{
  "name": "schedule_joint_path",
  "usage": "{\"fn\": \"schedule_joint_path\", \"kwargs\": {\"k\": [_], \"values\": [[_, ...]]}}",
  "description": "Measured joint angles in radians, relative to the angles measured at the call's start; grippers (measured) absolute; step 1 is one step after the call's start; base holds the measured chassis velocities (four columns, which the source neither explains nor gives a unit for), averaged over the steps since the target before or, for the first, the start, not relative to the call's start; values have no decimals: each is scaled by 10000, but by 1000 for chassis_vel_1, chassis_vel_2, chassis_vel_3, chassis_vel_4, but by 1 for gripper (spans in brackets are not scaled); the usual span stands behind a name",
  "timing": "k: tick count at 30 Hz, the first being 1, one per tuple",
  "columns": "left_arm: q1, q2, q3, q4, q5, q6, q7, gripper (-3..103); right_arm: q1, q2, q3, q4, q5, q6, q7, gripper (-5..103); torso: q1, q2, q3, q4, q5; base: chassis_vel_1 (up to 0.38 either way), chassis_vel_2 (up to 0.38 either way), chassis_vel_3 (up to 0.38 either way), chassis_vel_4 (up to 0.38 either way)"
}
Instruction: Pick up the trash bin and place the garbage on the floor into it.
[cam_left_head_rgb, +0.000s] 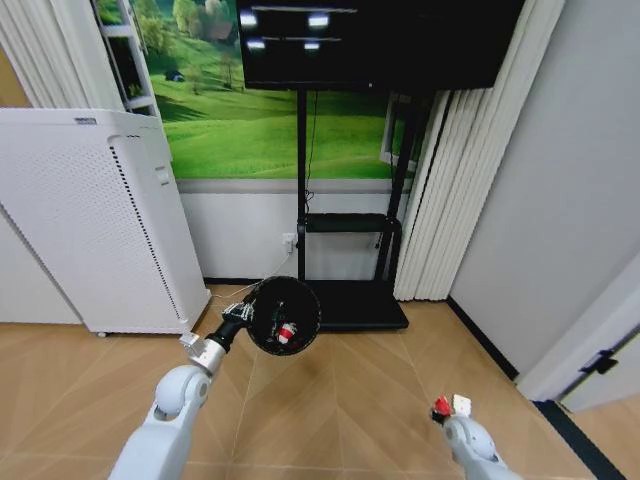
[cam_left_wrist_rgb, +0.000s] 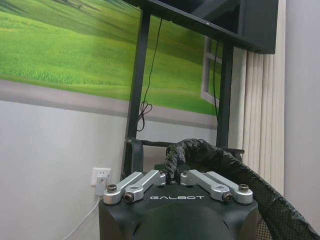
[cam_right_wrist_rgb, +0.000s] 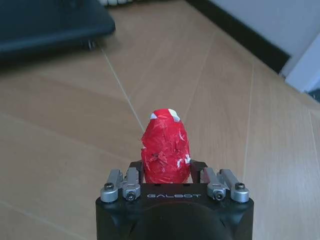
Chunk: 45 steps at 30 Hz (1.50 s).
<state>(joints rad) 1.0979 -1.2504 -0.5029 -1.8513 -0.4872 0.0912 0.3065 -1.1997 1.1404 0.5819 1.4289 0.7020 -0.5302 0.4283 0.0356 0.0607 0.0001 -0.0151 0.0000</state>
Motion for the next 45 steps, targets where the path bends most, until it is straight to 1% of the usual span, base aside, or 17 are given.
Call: {"fn": "schedule_joint_path", "kwargs": {"k": [3, 6, 7, 9, 10, 13, 14, 15, 17, 19, 21, 26, 29, 37, 39, 40, 45], "values": [[0, -20, 49, 67, 42, -35, 1, 7, -23, 82, 268, 443, -100, 266, -297, 48, 0, 0, 0, 0, 1, 0, 0, 0, 0], [-39, -19, 151, 222, 75, -77, -3, 7, -193, 187, 846, 1822, -235, 881, -1120, 48, 0, 0, 0, -2, -1, 0, 0, 0, 0], [-39, -19, 151, 222, 75, -77, -3, 7, -193, 187, 846, 1822, -235, 881, -1120, 48, 0, 0, 0, -2, -1, 0, 0, 0, 0], [-29, -9, 166, 225, 100, -98, -25, 7, -255, 213, 1019, 2679, -192, 1268, -1658, 48, 0, 1, 0, -3, -2, 0, 0, 0, 0], [-29, -9, 166, 225, 100, -98, -25, 7, -255, 213, 1019, 2679, -192, 1268, -1658, 48, 0, 1, 0, -3, -2, 0, 0, 0, 0], [62, 16, 166, 100, 158, -99, -96, 7, -279, 223, 1031, 3428, -69, 1702, -2181, 48, 0, 0, 0, 2, -2, 0, 0, 0, 0], [126, 51, 234, 9, 195, -105, -221, 7, -458, 205, 938, 4281, 67, 2123, -2825, 47, -1, 0, 0, 1, 0, 0, 0, 0, 0], [126, 51, 234, 9, 195, -105, -221, 7, -458, 205, 938, 4281, 67, 2123, -2825, 47, -1, 0, 0, 1, 0, 0, 0, 0, 0], [-27, 49, 407, 287, 251, -145, -235, 7, -784, 184, 874, 5109, 162, 2357, -3279, 47, -2, 0, 0, -2, 1, 0, 0, 0, 0], [-76, 35, 436, 361, 262, -149, -237, 7, -845, 141, 863, 5251, 204, 2401, -3383, 47, -2, 1, 0, -2, 1, 0, 0, 0, 0], [-361, -75, 586, 694, 350, -179, -253, 7, -1046, -145, 761, 5776, 371, 2531, -3690, 47, -2, 0, 0, -1, -2, 0, 0, 0, 0], [-920, -320, 959, 1176, 418, -188, -343, 7, -1041, -584, 450, 6070, 393, 2544, -3898, 47, -2, 1, 0, -3, 1, 0, 0, 0, 0], [-1276, -503, 1293, 1570, 472, -207, -350, 7, -938, -1012, 223, 6482, 568, 2538, -4035, 47, -2, 1, 0, -1, 2, 0, 0, 0, 0], [-1496, -944, 1895, 1889, 629, -230, -333, 7, -802, -1691, -102, 6946, 793, 2386, -4579, 47, -2, 3, 0, -1, 2, 0, 0, 0, 0], [-1544, -1043, 2176, 2009, 730, -249, -279, 7, -782, -2094, -244, 6941, 471, 2215, -5141, 47, -2, 3, 0, -1, 1, 0, 0, 0, 0], [-1544, -1043, 2176, 2009, 730, -249, -279, 7, -782, -2094, -244, 6941, 471, 2215, -5141, 47, -2, 3, 0, -1, 1, 0, 0, 0, 0], [-1626, -1119, 2454, 2113, 813, -275, -250, 7, -832, -2434, -413, 6779, -223, 1961, -5793, 47, -2, 2, 0, 0, 1, 0, 0, 0, 0]]}}
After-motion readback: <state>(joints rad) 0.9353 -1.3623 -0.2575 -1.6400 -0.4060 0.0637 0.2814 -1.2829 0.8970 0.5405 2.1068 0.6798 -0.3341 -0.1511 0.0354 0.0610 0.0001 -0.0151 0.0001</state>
